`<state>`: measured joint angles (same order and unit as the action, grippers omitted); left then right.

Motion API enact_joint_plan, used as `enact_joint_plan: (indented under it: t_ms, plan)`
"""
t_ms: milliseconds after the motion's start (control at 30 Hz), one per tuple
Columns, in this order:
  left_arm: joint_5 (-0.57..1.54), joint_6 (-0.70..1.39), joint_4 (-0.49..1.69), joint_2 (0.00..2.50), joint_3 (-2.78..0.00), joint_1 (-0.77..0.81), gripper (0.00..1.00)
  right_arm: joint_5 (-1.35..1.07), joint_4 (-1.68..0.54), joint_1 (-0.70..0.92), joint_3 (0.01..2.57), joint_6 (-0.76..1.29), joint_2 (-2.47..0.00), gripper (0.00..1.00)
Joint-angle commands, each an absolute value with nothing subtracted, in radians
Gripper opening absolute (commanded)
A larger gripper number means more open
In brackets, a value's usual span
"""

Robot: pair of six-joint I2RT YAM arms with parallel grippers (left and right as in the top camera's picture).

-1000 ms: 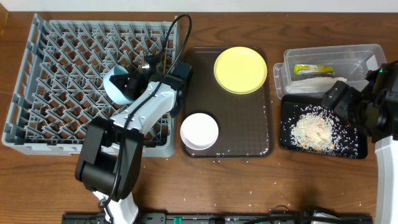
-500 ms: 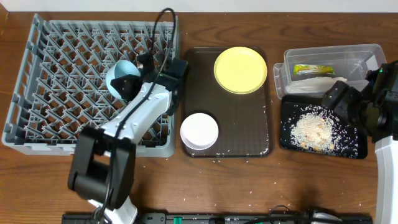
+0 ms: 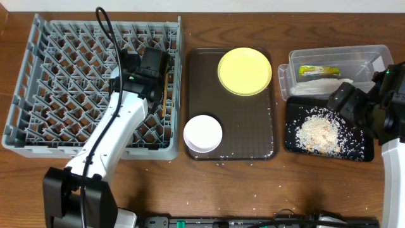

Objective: Sort waste into correct bins and load items into the dishwasher

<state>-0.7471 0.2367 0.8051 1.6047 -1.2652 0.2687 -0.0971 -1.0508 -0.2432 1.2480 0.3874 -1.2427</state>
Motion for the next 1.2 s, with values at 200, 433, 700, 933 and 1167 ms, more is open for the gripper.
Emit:
enact_joint_plan:
  t_ms: [200, 433, 700, 933, 1167]
  plan:
    - [-1.056, 0.060, 0.828, 1.515, -1.263, 0.319, 0.08, -0.094, -1.050, -0.249, 1.253, 0.400, -1.242, 0.99]
    - [-0.910, 0.173, 0.829, 1.539, -1.263, 0.321, 0.10, -0.094, -1.050, -0.249, 1.253, 0.400, -1.242, 0.99]
    - [0.012, 0.397, 0.767, 1.456, -1.262, -0.082, 0.45, -0.094, -1.050, -0.249, 1.253, 0.400, -1.242, 0.99]
    - [0.384, 0.218, 0.783, 1.566, -1.262, -0.281, 0.46, -0.094, -1.050, -0.249, 1.253, 0.400, -1.242, 0.99]
    - [0.390, 0.164, 0.820, 1.642, -1.262, -0.282, 0.45, -0.094, -1.050, -0.249, 1.253, 0.400, -1.242, 0.99]
